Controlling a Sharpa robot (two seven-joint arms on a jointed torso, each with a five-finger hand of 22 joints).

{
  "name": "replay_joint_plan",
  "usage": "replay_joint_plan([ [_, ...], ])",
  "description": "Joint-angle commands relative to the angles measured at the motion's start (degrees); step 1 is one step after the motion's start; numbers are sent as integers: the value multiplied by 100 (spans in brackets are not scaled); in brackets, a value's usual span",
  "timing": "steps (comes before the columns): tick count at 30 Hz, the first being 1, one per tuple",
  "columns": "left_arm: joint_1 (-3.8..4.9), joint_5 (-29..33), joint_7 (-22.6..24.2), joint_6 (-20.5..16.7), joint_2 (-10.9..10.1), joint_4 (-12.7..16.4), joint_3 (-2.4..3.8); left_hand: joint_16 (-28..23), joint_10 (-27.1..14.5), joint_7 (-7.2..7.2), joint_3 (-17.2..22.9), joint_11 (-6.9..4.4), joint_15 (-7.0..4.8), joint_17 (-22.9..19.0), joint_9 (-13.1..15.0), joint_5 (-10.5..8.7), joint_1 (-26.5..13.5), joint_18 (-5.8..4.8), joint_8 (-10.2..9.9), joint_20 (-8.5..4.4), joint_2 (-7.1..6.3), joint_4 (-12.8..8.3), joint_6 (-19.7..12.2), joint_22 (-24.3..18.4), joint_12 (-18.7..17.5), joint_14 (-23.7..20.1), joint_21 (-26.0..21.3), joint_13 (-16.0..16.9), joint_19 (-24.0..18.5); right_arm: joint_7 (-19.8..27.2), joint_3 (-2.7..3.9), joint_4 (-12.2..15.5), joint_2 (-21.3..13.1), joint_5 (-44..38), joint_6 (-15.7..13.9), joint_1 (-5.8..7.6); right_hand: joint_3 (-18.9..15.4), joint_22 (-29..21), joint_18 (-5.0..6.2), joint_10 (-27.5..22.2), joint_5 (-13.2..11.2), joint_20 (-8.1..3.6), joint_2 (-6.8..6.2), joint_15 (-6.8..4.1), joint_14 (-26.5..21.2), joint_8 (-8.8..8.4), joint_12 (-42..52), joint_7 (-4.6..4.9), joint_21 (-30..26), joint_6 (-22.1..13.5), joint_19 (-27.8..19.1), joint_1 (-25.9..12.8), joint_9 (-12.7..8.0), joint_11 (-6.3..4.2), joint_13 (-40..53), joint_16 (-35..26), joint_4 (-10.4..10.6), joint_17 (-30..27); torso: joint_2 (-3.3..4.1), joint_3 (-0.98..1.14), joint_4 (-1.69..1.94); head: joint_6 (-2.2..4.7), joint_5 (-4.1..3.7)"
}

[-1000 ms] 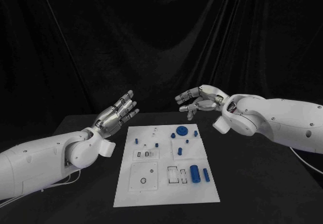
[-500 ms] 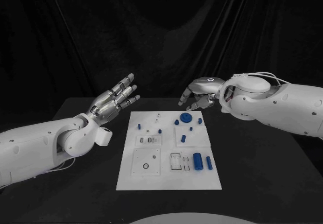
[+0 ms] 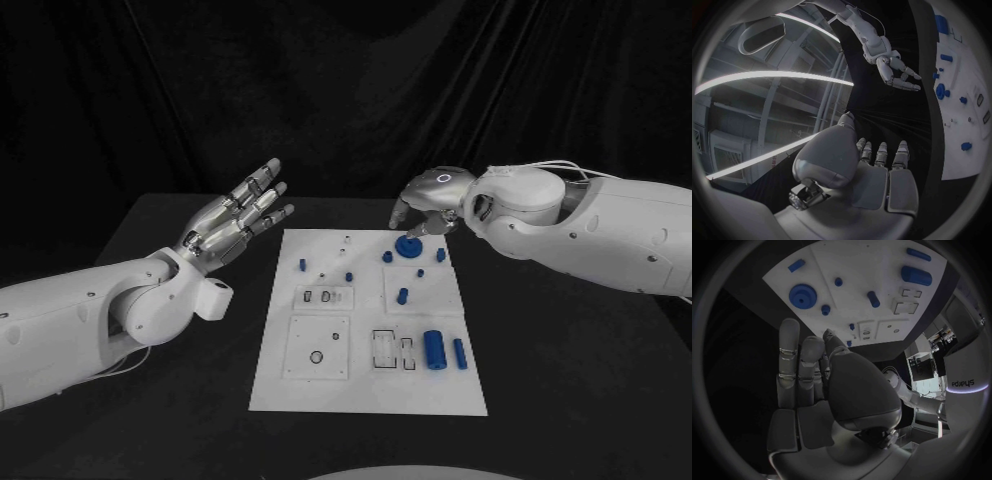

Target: Assemble the parts on the task board

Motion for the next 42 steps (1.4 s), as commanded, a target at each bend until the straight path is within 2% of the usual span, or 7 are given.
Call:
replay_joint_plan([
  [1,21,-39,110,109,1,-3,8,-21,0,76,74,82,-1,-5,13,105,95,95,24,-47,2,-13,19,-5,-38,-2,-23,-7,-22,-144,4,-60,31,-258,-64,-44,41,73,-33,54,-27,-9,-55,-12,54,-25,-29,-8,56,-79,-56,-18,-15,22,5,66,5,66,116,-7,131,5,-99],
  [3,22,-39,99,124,6,-14,7,-21,0,105,113,117,6,-5,14,162,130,96,26,-55,6,-15,25,-5,-38,-2,-23,-7,-22,-123,4,-113,55,-260,-97,-74,101,376,-76,96,-30,6,-77,-17,77,-33,-69,37,296,-394,-34,-51,-14,38,1,298,19,313,136,-9,163,-1,-130],
  [4,22,-39,95,133,10,-22,7,-21,0,111,124,124,7,-5,14,181,139,96,26,-57,8,-15,27,-5,-38,-2,-23,-7,-22,-112,4,-149,72,-261,-117,-94,131,588,-88,120,-38,-3,-104,-4,82,-25,-91,-82,454,-489,-23,-74,-22,41,4,439,27,473,151,-9,183,5,-161],
  [10,23,-39,92,153,11,-29,7,-21,0,127,168,145,10,-5,15,252,173,96,26,-61,8,-19,31,-5,-38,-2,-23,-7,-22,-33,4,-330,154,-258,-256,-186,161,746,-103,137,-61,7,-120,15,65,-16,-120,-42,577,-530,-31,-131,-22,83,6,494,60,502,237,-7,291,56,-259],
  [27,22,-39,88,236,58,-73,7,-21,0,174,219,209,52,-5,14,301,203,97,26,-50,8,-18,27,-1,-38,-2,-17,-7,-16,140,4,-475,220,-226,-128,-302,210,1032,-126,282,-13,39,-157,42,61,16,-116,58,786,-492,-60,-234,-8,113,11,698,111,704,286,-27,282,101,-248],
  [31,22,-39,111,264,79,-52,7,-21,0,202,250,252,102,-5,13,301,201,100,24,-28,12,-10,20,6,-38,-2,-7,-7,-3,160,4,-507,219,-120,-92,-315,180,1157,-131,345,-201,50,-199,46,47,48,-122,98,868,-397,-98,-440,8,119,13,774,239,765,280,-39,281,74,-249],
  [42,22,-39,97,333,129,-123,7,-21,0,224,289,284,146,-5,14,316,207,103,25,-1,13,-12,19,13,-38,-2,4,-7,9,175,4,-633,234,-33,-27,-387,320,1408,-146,452,176,63,-192,62,35,146,-124,193,1029,-97,-138,-426,71,139,14,926,233,895,270,-45,282,40,-230],
])
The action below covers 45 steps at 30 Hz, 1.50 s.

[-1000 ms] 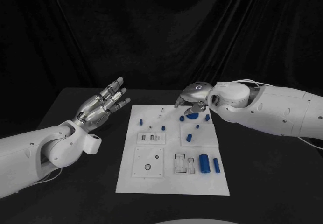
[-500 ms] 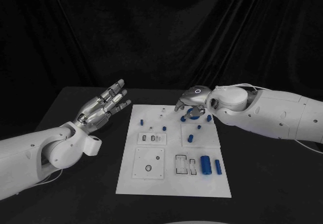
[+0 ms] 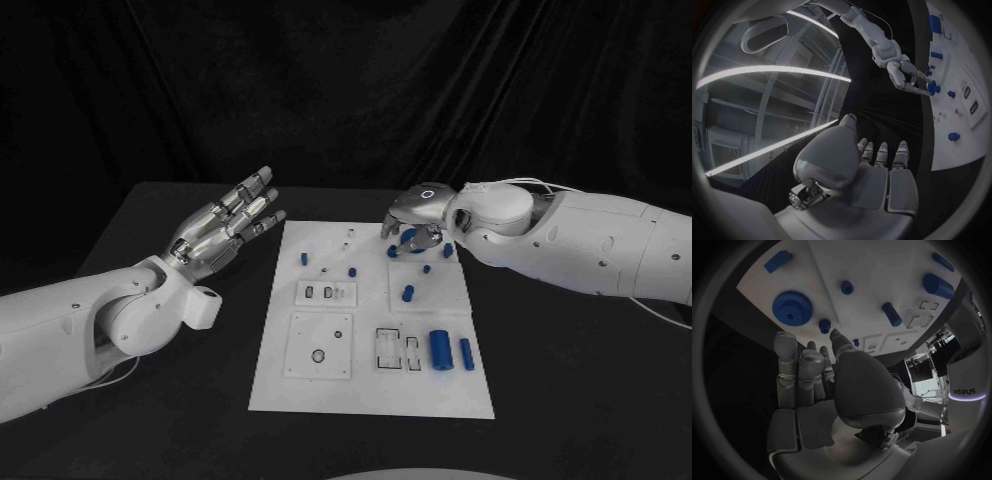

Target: Assemble the parts on the task board

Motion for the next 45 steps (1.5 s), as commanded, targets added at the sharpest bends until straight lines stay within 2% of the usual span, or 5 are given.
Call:
replay_joint_plan([
  [1,16,-10,100,119,16,-22,6,-21,2,31,36,26,47,-9,6,36,57,102,26,21,-18,-8,8,9,-37,-2,6,-9,31,31,3,-39,11,50,67,-35,28,11,-96,49,23,11,1,41,15,27,-19,2,19,39,-47,8,7,-1,3,39,6,1,-1,-6,2,-4,15],
  [22,14,-10,10,241,34,-61,5,-21,2,64,114,61,108,-9,7,99,89,103,26,60,-22,-30,5,16,-37,-2,19,-9,47,259,3,-307,131,56,-329,-194,215,136,-103,139,308,10,-3,37,7,7,-20,41,79,107,-86,86,26,-9,5,106,-27,65,-17,-11,-4,-27,43],
  [29,13,-11,-20,270,48,-93,5,-21,2,214,237,147,93,-9,52,156,168,99,90,67,-40,-84,275,12,-37,-2,13,-9,41,318,3,-405,175,56,-367,-267,380,217,-106,197,385,11,-38,38,0,93,-34,102,115,354,-107,87,92,-4,-2,137,0,87,-25,-16,-3,-59,34],
  [40,10,-11,-60,295,43,-120,5,-21,2,224,259,160,95,-9,49,188,183,98,90,66,-46,-98,265,11,-37,-2,11,-9,40,440,4,-615,275,56,-507,-419,613,286,-108,256,519,10,-64,35,-12,160,-59,146,137,566,-133,154,178,-9,-6,142,-10,76,-27,-18,-6,-91,51],
  [45,10,-11,-90,315,44,-127,5,-21,2,227,274,165,97,-9,47,205,193,98,89,66,-47,-108,261,11,-37,-2,11,-9,40,527,4,-686,290,58,-675,-445,920,390,-113,487,601,-15,-67,-4,-18,289,-34,305,184,855,-144,286,323,-78,-4,162,-63,96,-25,-19,-6,-93,51],
])
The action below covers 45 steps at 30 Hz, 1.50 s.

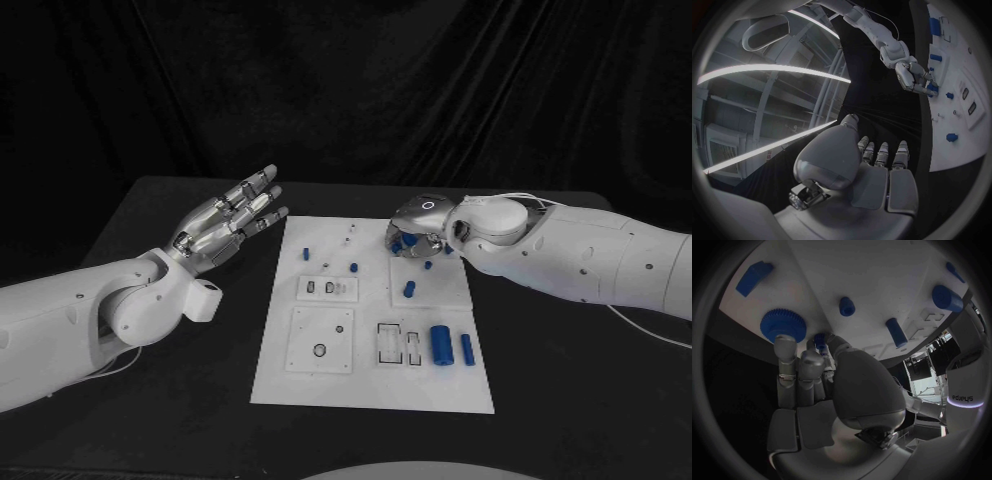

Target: Assemble the parts on the task board

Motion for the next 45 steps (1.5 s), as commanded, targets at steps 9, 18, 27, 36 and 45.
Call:
replay_joint_plan([
  [9,9,-5,-49,115,-20,5,6,-21,9,25,65,58,22,-7,0,59,69,98,21,28,10,-33,11,4,-38,-2,15,-8,2,271,3,144,-126,256,-790,-14,450,240,-141,589,-6,-55,-3,-28,-5,224,14,156,137,425,-25,201,279,-63,0,119,-96,134,-2,3,-1,-25,51],
  [18,9,-5,-120,104,-69,38,5,-21,9,41,86,70,31,-7,5,69,79,99,29,35,5,-47,43,6,-38,-2,18,-8,6,222,3,408,-114,658,-837,269,554,356,-156,715,-185,-34,-65,5,2,210,-72,208,198,424,-24,198,356,-15,-11,172,-100,209,-9,-6,-6,-14,65],
  [27,9,-5,-163,-6,-166,177,5,-21,9,51,95,77,40,-7,7,77,86,101,34,42,-18,-64,54,7,-38,-2,19,-8,9,119,3,147,304,1031,-461,462,656,355,-150,658,-287,7,-106,56,-27,121,-216,275,168,304,-78,202,381,48,-15,142,-90,165,6,-12,-4,8,127],
  [36,10,-5,-163,-111,-298,311,5,-21,9,86,88,111,20,-7,3,86,79,96,31,10,-63,-78,38,-5,-38,-2,0,-8,-15,92,3,-504,880,1082,-250,471,711,402,-159,672,-341,65,-168,135,-48,44,-282,331,173,204,-107,173,395,90,-10,152,-74,185,57,-40,55,-12,114],
  [45,10,-5,-140,-144,-322,347,5,-21,9,110,83,135,2,-7,6,86,68,93,37,-15,-75,-75,52,-11,-38,-2,-9,-8,-26,79,3,-954,1182,1088,-231,450,729,434,-162,645,-369,89,-189,150,-59,14,-315,339,186,166,-111,154,400,108,-12,151,-60,181,158,-53,141,68,38],
])
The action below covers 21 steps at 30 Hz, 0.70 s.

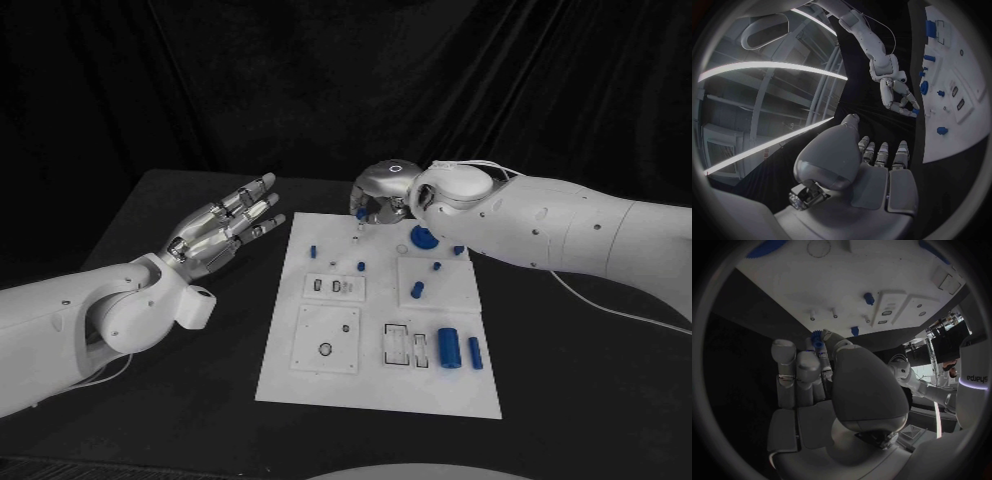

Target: Assemble the parts on the task board

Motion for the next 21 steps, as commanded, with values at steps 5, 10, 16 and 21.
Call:
replay_joint_plan([
  [5,10,-2,82,-55,13,25,6,-21,-10,53,12,39,-1,-5,9,36,-2,93,40,-21,-53,-4,-5,-10,-38,-2,-10,-6,-26,-182,2,-177,91,42,125,-18,53,36,-68,-9,-27,43,-58,31,-1,-63,-60,-4,18,-99,-30,24,-1,23,4,-7,5,8,122,-12,86,103,-57],
  [10,10,-2,72,-45,12,20,6,-21,-10,59,13,45,-4,-5,11,38,-3,93,43,-26,-52,-4,8,-10,-38,-2,-9,-6,-26,-215,2,-213,96,42,152,-19,67,59,-69,-31,-26,45,-69,28,-6,-80,-66,-1,29,-124,-31,28,-1,28,4,2,1,22,160,-11,121,131,-96],
  [16,10,-2,65,-29,23,6,6,-21,-10,61,14,47,-4,-5,12,38,-3,93,44,-27,-51,-4,12,-9,-38,-2,-8,-6,-24,-239,2,-217,76,42,191,-23,71,68,-70,-44,-31,46,-75,29,-10,-87,-69,2,33,-133,-34,21,0,32,4,4,5,25,177,-14,143,159,-144],
  [21,10,-2,60,-10,40,-2,6,-21,-10,67,17,53,-5,-5,12,40,-4,93,47,-30,-47,-3,17,-9,-38,-2,-8,-6,-25,-245,2,-191,46,42,198,-31,73,94,-75,-57,-36,48,-82,34,-17,-92,-71,4,49,-137,-28,13,2,36,4,-4,10,11,187,-9,160,158,-188],
])
